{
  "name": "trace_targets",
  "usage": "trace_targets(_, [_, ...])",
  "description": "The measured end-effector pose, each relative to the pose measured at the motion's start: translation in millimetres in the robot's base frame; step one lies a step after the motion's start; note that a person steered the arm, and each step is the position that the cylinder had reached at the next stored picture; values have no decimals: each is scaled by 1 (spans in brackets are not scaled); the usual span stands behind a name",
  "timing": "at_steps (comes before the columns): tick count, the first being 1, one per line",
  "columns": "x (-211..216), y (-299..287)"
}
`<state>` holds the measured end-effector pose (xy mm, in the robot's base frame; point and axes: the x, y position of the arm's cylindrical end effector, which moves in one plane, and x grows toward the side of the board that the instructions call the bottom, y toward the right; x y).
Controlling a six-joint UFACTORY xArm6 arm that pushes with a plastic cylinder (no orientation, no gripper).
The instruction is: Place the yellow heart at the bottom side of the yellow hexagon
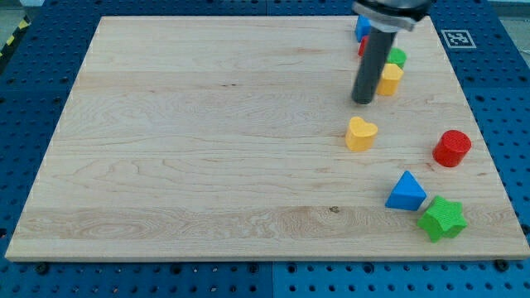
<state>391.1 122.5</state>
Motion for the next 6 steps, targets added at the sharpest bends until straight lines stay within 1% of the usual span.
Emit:
trace_targets(1, [0, -27])
trace_targets(2, [37, -29])
trace_targets(3, [82, -50])
trace_targets(4, [95, -47])
trace_targets(6, [88, 4])
